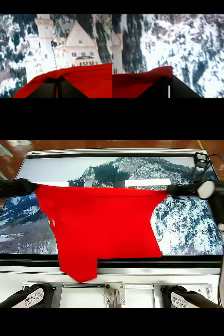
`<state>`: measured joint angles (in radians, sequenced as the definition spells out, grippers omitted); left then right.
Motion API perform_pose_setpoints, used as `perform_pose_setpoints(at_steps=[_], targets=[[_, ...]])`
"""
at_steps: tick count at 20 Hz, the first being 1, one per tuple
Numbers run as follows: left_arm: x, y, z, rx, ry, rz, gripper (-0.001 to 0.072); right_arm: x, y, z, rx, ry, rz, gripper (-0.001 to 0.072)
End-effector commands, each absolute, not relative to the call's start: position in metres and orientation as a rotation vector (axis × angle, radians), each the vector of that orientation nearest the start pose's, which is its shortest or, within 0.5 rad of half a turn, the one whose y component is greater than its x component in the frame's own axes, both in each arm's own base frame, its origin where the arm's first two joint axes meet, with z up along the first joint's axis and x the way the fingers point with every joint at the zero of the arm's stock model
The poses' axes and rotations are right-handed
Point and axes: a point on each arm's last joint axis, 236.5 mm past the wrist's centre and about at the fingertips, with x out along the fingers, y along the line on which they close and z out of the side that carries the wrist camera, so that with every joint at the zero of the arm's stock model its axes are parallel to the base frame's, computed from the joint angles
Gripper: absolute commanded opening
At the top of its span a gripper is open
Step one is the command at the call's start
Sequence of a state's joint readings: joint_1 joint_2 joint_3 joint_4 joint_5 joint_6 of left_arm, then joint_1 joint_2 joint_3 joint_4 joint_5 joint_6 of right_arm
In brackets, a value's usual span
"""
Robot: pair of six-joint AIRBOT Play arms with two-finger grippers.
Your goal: Fold the shirts.
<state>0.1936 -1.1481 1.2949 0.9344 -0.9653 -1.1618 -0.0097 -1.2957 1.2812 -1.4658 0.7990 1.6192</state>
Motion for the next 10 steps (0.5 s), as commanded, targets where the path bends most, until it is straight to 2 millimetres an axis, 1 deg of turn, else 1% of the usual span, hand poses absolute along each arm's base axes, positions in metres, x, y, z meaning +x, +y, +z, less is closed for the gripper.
perform_pose_setpoints(at_steps=[1, 3, 5, 6, 8, 10], targets=[[0.519, -0.017, 0.137, -0.157, 0.568, -0.213, 0.0043, 0.57, 0.021, 0.084, 0.331, 0.508, 0.001, 0.006], [0.546, -0.002, 0.116, -0.17, 0.529, -0.142, 0.0044, 0.591, 0.029, 0.068, 0.284, 0.448, 0.01, 0.006], [0.562, 0.003, 0.085, -0.179, 0.546, -0.111, 0.0044, 0.603, 0.044, 0.048, 0.191, 0.419, 0.039, 0.006], [0.566, 0.002, 0.067, -0.182, 0.572, -0.107, 0.0044, 0.607, 0.051, 0.04, 0.158, 0.408, 0.05, 0.006], [0.568, -0.003, 0.038, -0.186, 0.622, -0.114, 0.0044, 0.61, 0.057, 0.025, 0.152, 0.415, 0.055, 0.006], [0.569, -0.008, 0.022, -0.189, 0.655, -0.121, 0.0043, 0.607, 0.059, 0.004, 0.168, 0.476, 0.055, 0.006]])
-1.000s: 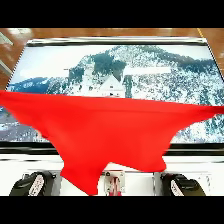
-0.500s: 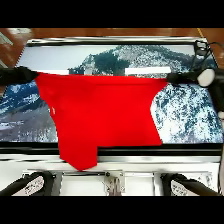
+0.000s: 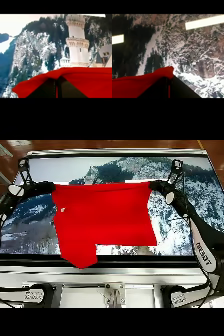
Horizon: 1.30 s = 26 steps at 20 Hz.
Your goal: Fold the shirts.
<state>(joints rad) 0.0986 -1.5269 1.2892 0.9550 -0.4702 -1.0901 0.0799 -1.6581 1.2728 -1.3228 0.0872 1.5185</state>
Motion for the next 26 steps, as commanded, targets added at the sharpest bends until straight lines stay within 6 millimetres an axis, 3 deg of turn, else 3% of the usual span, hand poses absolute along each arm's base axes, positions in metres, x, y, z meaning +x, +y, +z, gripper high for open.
perform_pose_setpoints(at_steps=[1, 3, 6, 9, 12, 13, 14, 15, 16, 17, 18, 20, 22, 24, 25, 26], targets=[[0.568, -0.011, 0.017, -0.19, 0.667, -0.128, 0.0044, 0.603, 0.06, -0.005, 0.173, 0.513, 0.058, 0.0059], [0.558, -0.02, 0.008, -0.195, 0.725, -0.165, 0.0044, 0.594, 0.064, -0.019, 0.173, 0.582, 0.068, 0.0059], [0.517, -0.03, -0.023, -0.184, 0.938, -0.242, 0.0043, 0.573, 0.071, -0.041, 0.183, 0.724, 0.089, 0.006], [0.467, -0.018, -0.055, -0.189, 1.196, -0.181, 0.0043, 0.544, 0.078, -0.067, 0.179, 0.892, 0.115, 0.006], [0.45, -0.02, -0.068, -0.22, 1.288, -0.163, 0.005, 0.526, 0.082, -0.08, 0.178, 0.985, 0.129, 0.006], [0.449, -0.022, -0.071, -0.236, 1.302, -0.155, 0.0127, 0.521, 0.083, -0.083, 0.18, 1.009, 0.131, 0.006], [0.448, -0.025, -0.072, -0.256, 1.311, -0.146, 0.0289, 0.518, 0.083, -0.084, 0.186, 1.024, 0.13, 0.0062], [0.445, -0.025, -0.072, -0.277, 1.322, -0.134, 0.0521, 0.517, 0.084, -0.082, 0.2, 1.027, 0.13, 0.0152], [0.441, -0.025, -0.069, -0.285, 1.343, -0.135, 0.0618, 0.515, 0.086, -0.075, 0.209, 1.026, 0.134, 0.0422], [0.434, -0.024, -0.062, -0.289, 1.373, -0.144, 0.0617, 0.513, 0.086, -0.063, 0.203, 1.016, 0.14, 0.0577], [0.427, -0.021, -0.054, -0.294, 1.398, -0.15, 0.0618, 0.511, 0.082, -0.045, 0.186, 1.0, 0.142, 0.0582], [0.411, -0.011, -0.028, -0.291, 1.426, -0.17, 0.0618, 0.498, 0.056, -0.009, 0.11, 0.988, 0.116, 0.0582], [0.387, 0.001, -0.002, -0.286, 1.445, -0.186, 0.0617, 0.462, 0.009, 0.008, 0.017, 1.089, 0.039, 0.0582], [0.355, 0.007, 0.007, -0.302, 1.482, -0.206, 0.0618, 0.408, -0.036, 0.005, 0.017, 1.282, -0.042, 0.0582], [0.331, 0.004, 0.003, -0.342, 1.515, -0.225, 0.0625, 0.38, -0.05, -0.002, 0.051, 1.384, -0.055, 0.0582], [0.305, -0.006, -0.006, -0.391, 1.552, -0.275, 0.0682, 0.357, -0.055, -0.011, 0.102, 1.469, -0.043, 0.0582]])
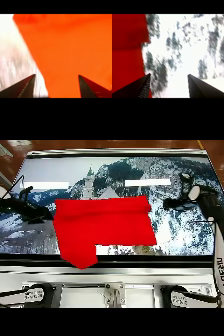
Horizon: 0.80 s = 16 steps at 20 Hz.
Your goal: Fold the shirts.
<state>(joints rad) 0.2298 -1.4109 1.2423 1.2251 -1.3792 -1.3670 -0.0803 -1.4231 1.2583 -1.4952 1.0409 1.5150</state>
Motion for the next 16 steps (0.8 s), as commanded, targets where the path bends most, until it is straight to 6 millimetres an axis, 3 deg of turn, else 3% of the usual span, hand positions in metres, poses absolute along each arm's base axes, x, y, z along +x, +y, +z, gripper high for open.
perform_pose_setpoints(at_steps=[1, 3, 5, 7, 12, 16], targets=[[0.278, -0.016, -0.019, -0.441, 1.583, -0.318, 0.0681, 0.34, -0.053, -0.022, 0.165, 1.524, -0.001, 0.0582], [0.242, -0.023, -0.053, -0.548, 1.605, -0.284, 0.0664, 0.321, -0.035, -0.035, 0.337, 1.566, 0.077, 0.0582], [0.232, -0.025, -0.075, -0.632, 1.565, -0.243, 0.0664, 0.323, -0.007, -0.035, 0.487, 1.536, 0.175, 0.0583], [0.234, -0.019, -0.094, -0.649, 1.533, -0.184, 0.0664, 0.333, 0.009, -0.031, 0.524, 1.496, 0.217, 0.0582], [0.252, -0.02, -0.117, -0.644, 1.44, -0.139, 0.0663, 0.343, 0.026, -0.031, 0.493, 1.468, 0.241, 0.0582], [0.261, -0.038, -0.123, -0.716, 1.426, -0.209, 0.0657, 0.342, 0.031, -0.031, 0.513, 1.479, 0.234, 0.0582]])
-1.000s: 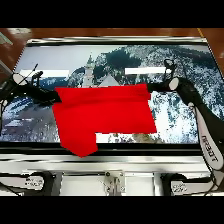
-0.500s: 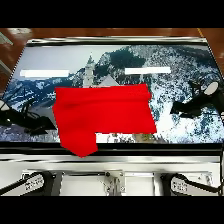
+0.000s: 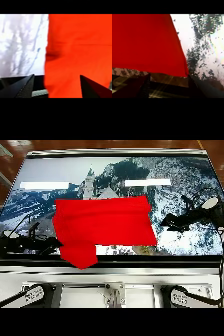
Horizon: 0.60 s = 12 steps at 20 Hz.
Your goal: Fold the shirts.
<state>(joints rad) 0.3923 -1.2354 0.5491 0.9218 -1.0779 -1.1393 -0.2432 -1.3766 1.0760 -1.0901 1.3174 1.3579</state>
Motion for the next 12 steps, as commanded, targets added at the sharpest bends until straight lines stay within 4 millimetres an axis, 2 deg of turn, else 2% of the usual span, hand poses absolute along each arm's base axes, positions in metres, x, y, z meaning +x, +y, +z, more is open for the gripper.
perform_pose_setpoints(at_steps=[1, 2, 4, 6, 8, 9, 12], targets=[[0.263, -0.043, -0.125, -0.731, 1.426, -0.219, 0.0632, 0.342, 0.031, -0.031, 0.522, 1.482, 0.225, 0.0582], [0.265, -0.045, -0.129, -0.737, 1.428, -0.214, 0.0518, 0.341, 0.032, -0.03, 0.532, 1.486, 0.219, 0.0582], [0.27, -0.051, -0.13, -0.779, 1.421, -0.214, 0.0359, 0.338, 0.033, -0.03, 0.542, 1.502, 0.217, 0.0583], [0.272, -0.056, -0.125, -0.804, 1.415, -0.236, 0.0109, 0.335, 0.031, -0.031, 0.531, 1.515, 0.213, 0.0583], [0.267, -0.063, -0.116, -0.788, 1.433, -0.31, 0.0044, 0.326, 0.02, -0.039, 0.478, 1.555, 0.183, 0.059], [0.265, -0.066, -0.111, -0.787, 1.44, -0.34, 0.0044, 0.322, 0.013, -0.045, 0.457, 1.573, 0.159, 0.064], [0.265, -0.067, -0.1, -0.784, 1.432, -0.374, 0.0044, 0.31, 0.022, -0.065, 0.5, 1.637, 0.174, 0.064]])
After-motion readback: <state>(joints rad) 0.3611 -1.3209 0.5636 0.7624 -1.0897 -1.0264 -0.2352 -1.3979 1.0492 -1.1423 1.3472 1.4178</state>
